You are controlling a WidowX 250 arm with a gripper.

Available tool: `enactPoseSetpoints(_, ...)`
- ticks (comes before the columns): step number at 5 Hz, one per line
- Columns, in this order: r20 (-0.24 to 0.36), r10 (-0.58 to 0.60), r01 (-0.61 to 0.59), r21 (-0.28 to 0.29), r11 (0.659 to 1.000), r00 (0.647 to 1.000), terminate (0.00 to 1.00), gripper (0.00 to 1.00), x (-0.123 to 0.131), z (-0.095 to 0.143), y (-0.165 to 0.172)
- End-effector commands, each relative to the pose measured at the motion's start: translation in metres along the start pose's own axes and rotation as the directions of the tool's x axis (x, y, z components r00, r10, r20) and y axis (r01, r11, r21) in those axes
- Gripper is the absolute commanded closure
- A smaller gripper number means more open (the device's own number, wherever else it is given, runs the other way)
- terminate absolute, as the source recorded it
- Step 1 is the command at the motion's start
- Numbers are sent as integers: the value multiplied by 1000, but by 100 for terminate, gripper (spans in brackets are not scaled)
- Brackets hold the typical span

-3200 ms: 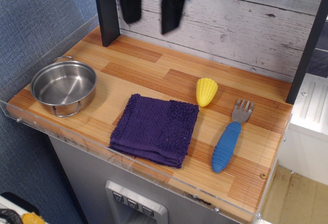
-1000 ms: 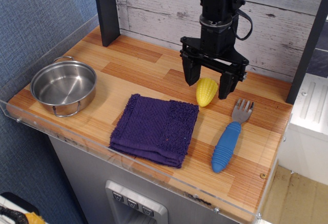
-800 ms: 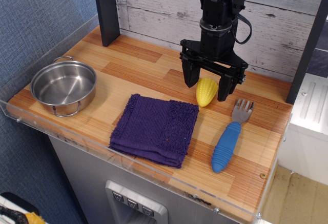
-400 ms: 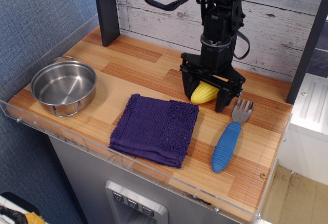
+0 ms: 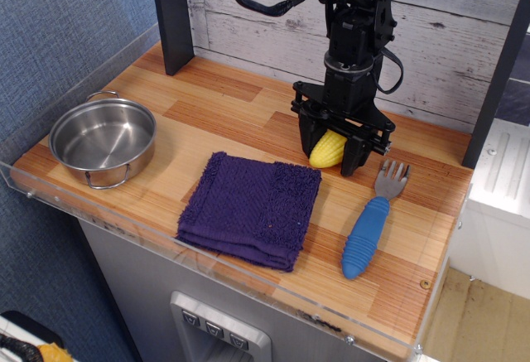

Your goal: Move the corn and drop into pot

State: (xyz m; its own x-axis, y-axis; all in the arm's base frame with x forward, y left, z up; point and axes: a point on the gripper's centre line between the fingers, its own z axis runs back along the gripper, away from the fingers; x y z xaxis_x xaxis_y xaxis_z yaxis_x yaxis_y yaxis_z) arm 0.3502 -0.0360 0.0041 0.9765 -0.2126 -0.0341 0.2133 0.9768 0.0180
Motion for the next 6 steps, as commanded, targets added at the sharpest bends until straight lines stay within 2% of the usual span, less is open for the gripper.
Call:
enactPoseSetpoints(1, 62, 25, -23, -42, 999, 998, 0, 100, -18, 49, 2)
enactPoseSetpoints(2, 127, 0, 7, -53, 999, 992, 0, 100, -30, 98, 5)
enactPoseSetpoints(3, 175, 2, 5, -43, 999, 984, 0, 100, -45, 138, 24)
enactPoseSetpoints(4, 177, 23, -20, -16, 1000, 984, 0, 100, -63, 148, 66)
enactPoseSetpoints(5, 161, 53, -54, 5, 999, 986, 0, 100, -72, 141, 114)
enactPoseSetpoints(6, 149, 115, -117, 2, 993, 982, 0, 100, -84, 132, 157)
